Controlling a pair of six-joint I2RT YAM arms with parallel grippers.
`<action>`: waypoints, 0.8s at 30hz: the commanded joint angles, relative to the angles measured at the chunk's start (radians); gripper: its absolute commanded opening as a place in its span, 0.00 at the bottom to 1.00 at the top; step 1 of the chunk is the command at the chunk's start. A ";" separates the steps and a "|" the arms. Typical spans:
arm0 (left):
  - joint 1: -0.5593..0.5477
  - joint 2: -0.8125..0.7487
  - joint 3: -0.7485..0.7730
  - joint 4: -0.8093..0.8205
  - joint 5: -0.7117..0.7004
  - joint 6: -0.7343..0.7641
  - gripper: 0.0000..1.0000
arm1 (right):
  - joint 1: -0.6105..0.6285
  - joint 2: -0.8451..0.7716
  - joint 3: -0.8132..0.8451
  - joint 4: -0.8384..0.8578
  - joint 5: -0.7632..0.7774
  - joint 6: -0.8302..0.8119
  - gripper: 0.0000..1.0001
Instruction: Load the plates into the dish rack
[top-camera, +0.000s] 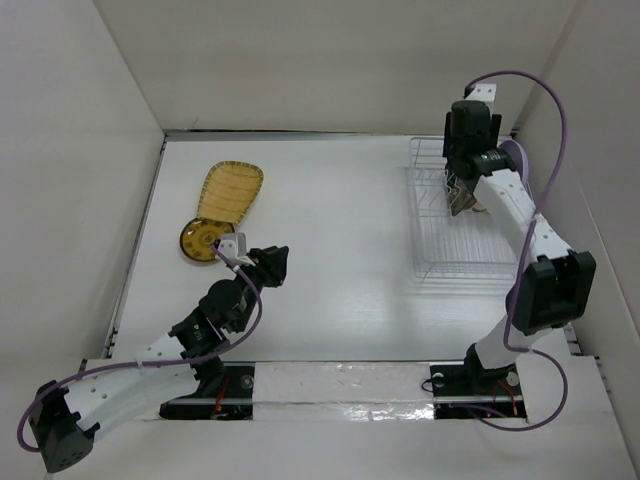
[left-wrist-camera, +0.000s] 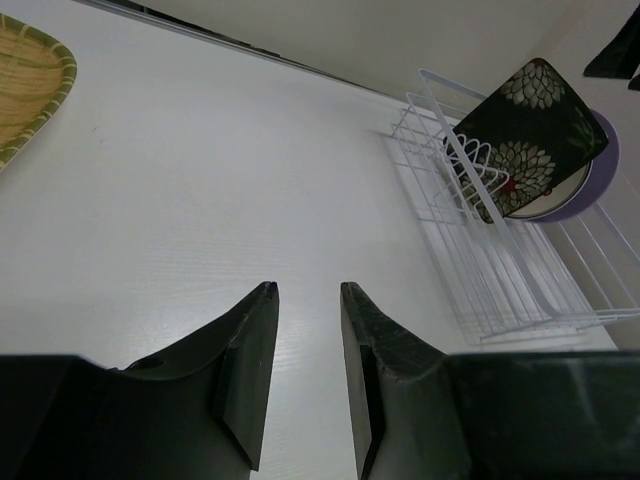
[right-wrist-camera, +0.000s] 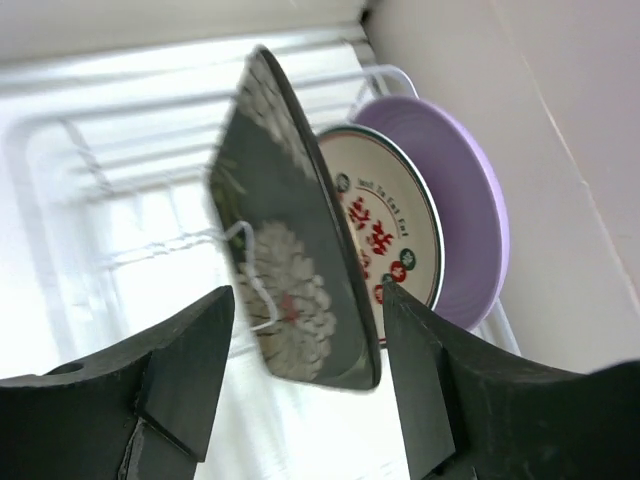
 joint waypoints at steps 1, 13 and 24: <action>-0.004 0.004 -0.017 0.056 -0.010 0.001 0.29 | 0.048 -0.158 0.021 0.072 -0.128 0.139 0.67; -0.004 -0.050 0.084 -0.003 0.050 -0.074 0.05 | 0.427 -0.059 -0.198 0.471 -0.372 0.529 0.00; -0.004 -0.115 0.099 -0.069 -0.030 -0.098 0.06 | 0.651 0.489 0.105 0.602 -0.428 0.894 0.67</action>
